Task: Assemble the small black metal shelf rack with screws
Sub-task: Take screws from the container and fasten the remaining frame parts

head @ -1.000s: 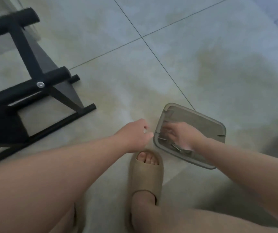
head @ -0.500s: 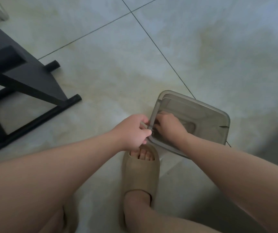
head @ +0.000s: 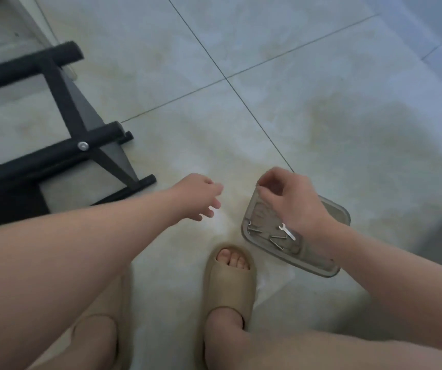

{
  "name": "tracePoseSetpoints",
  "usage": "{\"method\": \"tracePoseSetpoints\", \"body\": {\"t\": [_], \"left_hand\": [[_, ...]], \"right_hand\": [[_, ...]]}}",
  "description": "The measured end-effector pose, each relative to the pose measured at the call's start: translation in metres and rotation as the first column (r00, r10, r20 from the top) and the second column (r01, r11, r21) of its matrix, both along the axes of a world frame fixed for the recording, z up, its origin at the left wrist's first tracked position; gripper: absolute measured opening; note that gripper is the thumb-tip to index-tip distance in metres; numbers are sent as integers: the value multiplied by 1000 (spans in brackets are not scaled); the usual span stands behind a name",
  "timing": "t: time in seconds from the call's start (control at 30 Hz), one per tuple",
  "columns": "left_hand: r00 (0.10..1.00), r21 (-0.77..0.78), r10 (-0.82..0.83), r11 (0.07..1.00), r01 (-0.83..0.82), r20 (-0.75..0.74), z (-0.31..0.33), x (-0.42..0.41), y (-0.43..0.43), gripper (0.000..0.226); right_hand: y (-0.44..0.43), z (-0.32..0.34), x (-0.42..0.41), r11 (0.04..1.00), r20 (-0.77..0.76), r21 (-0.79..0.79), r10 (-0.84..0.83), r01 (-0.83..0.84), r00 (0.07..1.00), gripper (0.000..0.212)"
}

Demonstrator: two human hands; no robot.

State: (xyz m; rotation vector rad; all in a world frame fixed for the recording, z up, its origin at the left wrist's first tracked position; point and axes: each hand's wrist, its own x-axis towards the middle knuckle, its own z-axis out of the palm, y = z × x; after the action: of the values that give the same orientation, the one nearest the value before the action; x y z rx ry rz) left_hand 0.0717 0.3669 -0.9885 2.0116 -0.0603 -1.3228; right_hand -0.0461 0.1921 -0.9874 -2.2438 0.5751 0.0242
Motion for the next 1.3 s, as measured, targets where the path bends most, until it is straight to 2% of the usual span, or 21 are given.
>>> {"method": "tracePoseSetpoints", "body": {"t": [0.13,0.23,0.37,0.5,0.6,0.63,0.7,0.73,0.77,0.8,0.83,0.9,0.97,1.03,1.13,1.23,1.3], "left_hand": [[944,-90,232,962,-258,-234,44,23,30,41],[870,-173,296,906,-387,-394,75,42,57,51],[815,-239,353,835,-497,-460,104,60,91,58],[776,-216,393,809,-547,-494,123,74,127,47],[773,-160,476,799,-580,-419,131,85,155,43],[799,-146,506,808,-571,-324,132,88,162,40],[861,-117,507,858,-501,36,131,94,176,31],[862,-66,428,902,-427,272,128,96,185,28],[832,18,271,948,-319,484,124,98,193,29],[788,123,82,973,-197,611,120,98,202,35],[763,235,-86,968,-87,640,116,97,211,44],[751,407,-317,911,71,579,107,94,226,57],[699,521,-453,843,134,553,99,92,234,56],[638,577,-516,806,135,572,97,89,235,52],[607,610,-573,773,175,551,99,78,233,49],[586,661,-658,704,258,473,106,61,232,51],[566,691,-714,650,317,412,111,47,232,53]], "right_hand": [[37,63,36,994,156,15,106,-109,982,14],[70,102,63,973,211,-19,228,-229,950,9],[111,136,86,885,212,-117,466,-451,859,12],[148,145,104,849,241,-150,529,-507,814,19],[166,139,117,877,257,-193,477,-439,840,15],[169,135,123,881,225,-206,466,-426,856,15],[173,125,135,868,88,-227,470,-441,878,20],[175,119,140,849,-1,-249,482,-467,876,26],[177,114,144,818,-81,-286,497,-498,864,33],[180,110,148,776,-143,-340,515,-530,845,40],[182,107,152,728,-190,-397,531,-559,826,44],[183,102,159,665,-272,-446,537,-599,799,48],[180,100,163,708,-320,-370,511,-601,798,46],[178,99,161,770,-295,-287,495,-570,818,39],[178,100,145,767,-292,-297,495,-569,819,33],[182,106,121,785,-332,-253,478,-565,813,30],[186,109,101,835,-344,-202,429,-512,835,27]]}}
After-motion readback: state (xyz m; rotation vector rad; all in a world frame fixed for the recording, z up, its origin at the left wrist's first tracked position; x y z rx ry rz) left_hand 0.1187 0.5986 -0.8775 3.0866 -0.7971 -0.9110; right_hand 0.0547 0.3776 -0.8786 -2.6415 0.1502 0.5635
